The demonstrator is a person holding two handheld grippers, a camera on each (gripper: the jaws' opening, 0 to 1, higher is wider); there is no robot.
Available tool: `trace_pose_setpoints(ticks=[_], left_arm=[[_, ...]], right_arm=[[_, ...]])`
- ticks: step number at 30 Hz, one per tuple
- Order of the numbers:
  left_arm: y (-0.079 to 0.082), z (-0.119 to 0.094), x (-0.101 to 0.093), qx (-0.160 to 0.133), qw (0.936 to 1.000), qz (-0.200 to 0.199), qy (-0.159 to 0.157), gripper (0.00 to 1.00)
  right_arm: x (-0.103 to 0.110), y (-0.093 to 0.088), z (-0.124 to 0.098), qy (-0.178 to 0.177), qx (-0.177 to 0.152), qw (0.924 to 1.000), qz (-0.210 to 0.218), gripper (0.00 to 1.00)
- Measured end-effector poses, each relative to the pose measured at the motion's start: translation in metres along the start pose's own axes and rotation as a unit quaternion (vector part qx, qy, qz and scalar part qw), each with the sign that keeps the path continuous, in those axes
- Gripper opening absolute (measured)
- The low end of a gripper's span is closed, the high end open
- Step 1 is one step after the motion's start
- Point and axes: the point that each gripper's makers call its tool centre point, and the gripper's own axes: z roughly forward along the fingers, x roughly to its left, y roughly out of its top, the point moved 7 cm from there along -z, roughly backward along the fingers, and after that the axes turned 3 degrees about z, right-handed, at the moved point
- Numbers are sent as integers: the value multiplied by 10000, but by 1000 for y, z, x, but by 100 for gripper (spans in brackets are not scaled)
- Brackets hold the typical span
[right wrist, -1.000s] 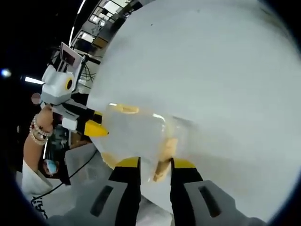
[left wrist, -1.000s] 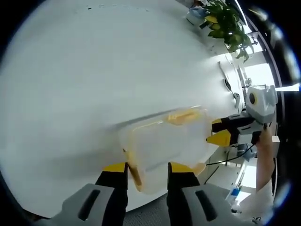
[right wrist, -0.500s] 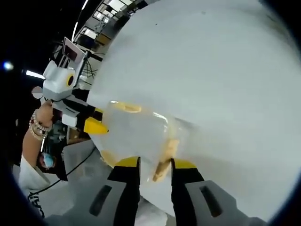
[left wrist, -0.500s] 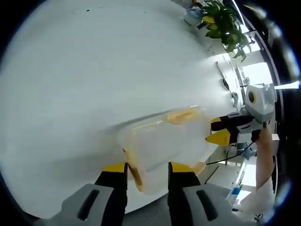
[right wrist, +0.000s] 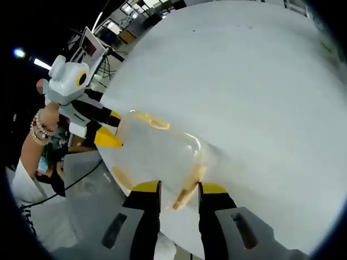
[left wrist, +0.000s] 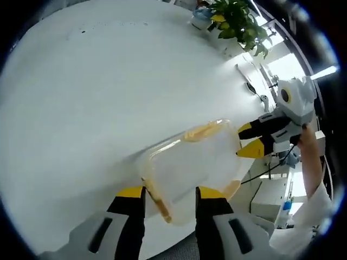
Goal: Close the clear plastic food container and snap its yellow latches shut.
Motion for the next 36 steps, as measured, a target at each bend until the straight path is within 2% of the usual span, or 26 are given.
trace_pose_setpoints(ticks=[7,8,12,18,20,24,25,27,29,30,32,34,35,36], left_arm=[[2,-1,-5,-226,9987,443,106,34],[3,-2,-5,-285,9983,494,91,36],[8,-8,-5,-452,9973,584,48,40],[14,-19,-9,-738,9925,977,44,40],[15,-22,-8,-792,9902,1140,157,41],[15,-24,-9,-797,9803,1773,354,44],[14,-24,-10,-797,9803,1772,349,44],[15,-25,-13,-883,9759,1956,389,44],[16,-26,-18,-952,9721,2125,300,44],[18,-27,-21,-1038,9682,2261,267,44],[19,-27,-27,-1134,9597,2565,182,44],[19,-26,-33,-1172,9518,2830,163,41],[20,-26,-37,-1234,9459,2997,167,39],[20,-25,-39,-1241,9440,3051,174,37]], right_arm=[[2,5,-1,-210,77,9987,-469,24],[1,5,-1,-231,96,9976,-652,24],[3,5,-5,-298,139,9965,-764,22],[9,13,-14,-421,112,9923,-1160,25],[11,17,-16,-455,73,9900,-1332,27],[18,24,-20,-535,10,9833,-1738,27],[19,25,-19,-546,-5,9811,-1855,26],[21,28,-20,-599,-29,9775,-2024,25],[25,31,-18,-554,-41,9736,-2214,25],[27,32,-18,-540,-57,9742,-2190,25],[32,36,-17,-467,-142,9705,-2361,24],[34,38,-16,-452,-109,9682,-2460,22],[36,39,-15,-450,-112,9666,-2520,22],[37,40,-14,-446,-126,9653,-2568,21]])
